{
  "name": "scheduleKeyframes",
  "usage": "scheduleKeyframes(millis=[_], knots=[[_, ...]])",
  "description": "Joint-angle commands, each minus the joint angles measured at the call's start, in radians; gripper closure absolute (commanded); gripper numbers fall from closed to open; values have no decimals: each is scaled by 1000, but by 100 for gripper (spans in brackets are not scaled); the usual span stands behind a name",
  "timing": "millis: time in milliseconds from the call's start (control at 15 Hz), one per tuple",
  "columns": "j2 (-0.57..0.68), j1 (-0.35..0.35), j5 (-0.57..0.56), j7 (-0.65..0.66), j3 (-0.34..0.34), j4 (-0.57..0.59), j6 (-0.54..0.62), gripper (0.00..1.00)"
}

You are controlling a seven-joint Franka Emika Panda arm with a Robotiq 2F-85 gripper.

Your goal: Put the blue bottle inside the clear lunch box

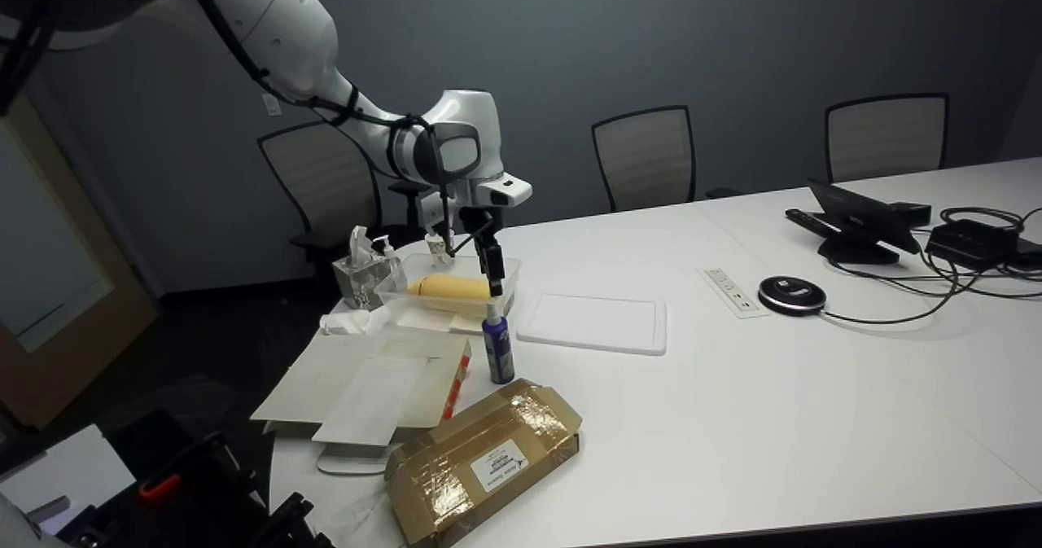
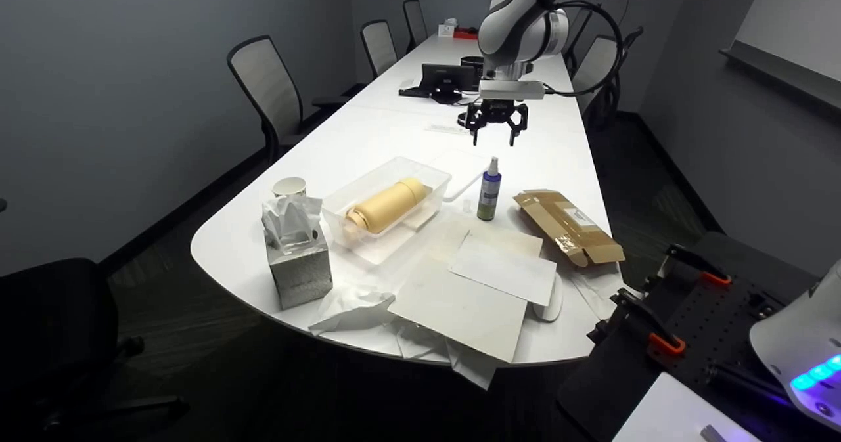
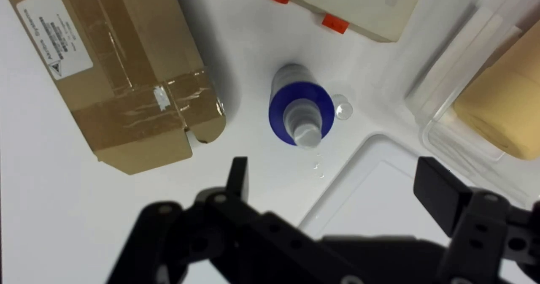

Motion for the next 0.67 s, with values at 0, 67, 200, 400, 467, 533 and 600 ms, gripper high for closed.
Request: scheduleKeyframes(millis=[0,67,200,400,467,533,600], knots=[[7,23,24,35,-16,-45,63,0],[14,22,25,37,-16,-51,83,0],[28,20,32,33,-16,-56,104,0],[49,21,44,27,-15,-51,124,0],[55,18,51,21,-12,-46,125,0],[59,17,55,18,-10,-42,121,0],[59,16,57,16,-10,-42,116,0]])
